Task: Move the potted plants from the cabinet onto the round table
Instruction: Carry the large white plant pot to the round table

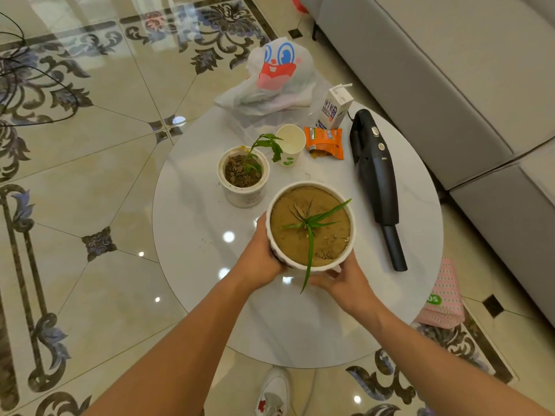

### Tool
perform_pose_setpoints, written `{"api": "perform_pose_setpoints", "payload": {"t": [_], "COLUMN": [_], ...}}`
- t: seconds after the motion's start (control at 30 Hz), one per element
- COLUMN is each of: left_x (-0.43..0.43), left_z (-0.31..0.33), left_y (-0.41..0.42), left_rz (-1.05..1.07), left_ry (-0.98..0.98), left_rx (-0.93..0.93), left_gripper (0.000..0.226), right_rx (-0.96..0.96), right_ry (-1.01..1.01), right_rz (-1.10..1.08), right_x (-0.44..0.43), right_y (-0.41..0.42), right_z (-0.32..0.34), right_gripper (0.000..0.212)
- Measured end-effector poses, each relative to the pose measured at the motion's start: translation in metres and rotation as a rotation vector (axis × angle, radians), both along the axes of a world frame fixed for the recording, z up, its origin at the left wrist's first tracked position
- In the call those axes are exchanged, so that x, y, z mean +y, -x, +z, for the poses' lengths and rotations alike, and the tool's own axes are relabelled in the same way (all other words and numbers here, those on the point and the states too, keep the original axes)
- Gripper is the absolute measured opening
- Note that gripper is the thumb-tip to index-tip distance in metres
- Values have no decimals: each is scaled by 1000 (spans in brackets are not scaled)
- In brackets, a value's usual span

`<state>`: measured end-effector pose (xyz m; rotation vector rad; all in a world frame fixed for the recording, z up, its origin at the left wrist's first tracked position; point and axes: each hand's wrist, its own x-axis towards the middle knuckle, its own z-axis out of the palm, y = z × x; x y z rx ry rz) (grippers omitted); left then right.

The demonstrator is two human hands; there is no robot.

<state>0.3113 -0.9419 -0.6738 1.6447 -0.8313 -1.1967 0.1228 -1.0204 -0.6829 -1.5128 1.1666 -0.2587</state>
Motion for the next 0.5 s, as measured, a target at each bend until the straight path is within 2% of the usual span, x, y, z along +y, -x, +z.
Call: {"api": "perform_pose_setpoints", "payload": {"t": [0.03,0.1,0.2,0.33,0.5], "left_x": [-1,-1,0,-4,-2], "left_z": [-1,-5,-7,-7,-3], "left_y": [4,12,19,30,23], "left_rz": [27,101,160,198,151], "left_ry": [7,12,9,-11,-100], "left_rx": [4,8,9,15,82], "left_gripper": [100,92,92,94,85], "right_rx": [-23,-58,-56,-66,-33], "right_ry": [-7,-30,15,-26,-4], "right_rz": [-41,-80,-64,-24,24], "right_x": [6,12,9,-14,-28], "right_y": [-4,-14,-17,-12,-6], "right_z": [-3,-10,-14,-5,1], "right_gripper": [94,79,63,82,90]}}
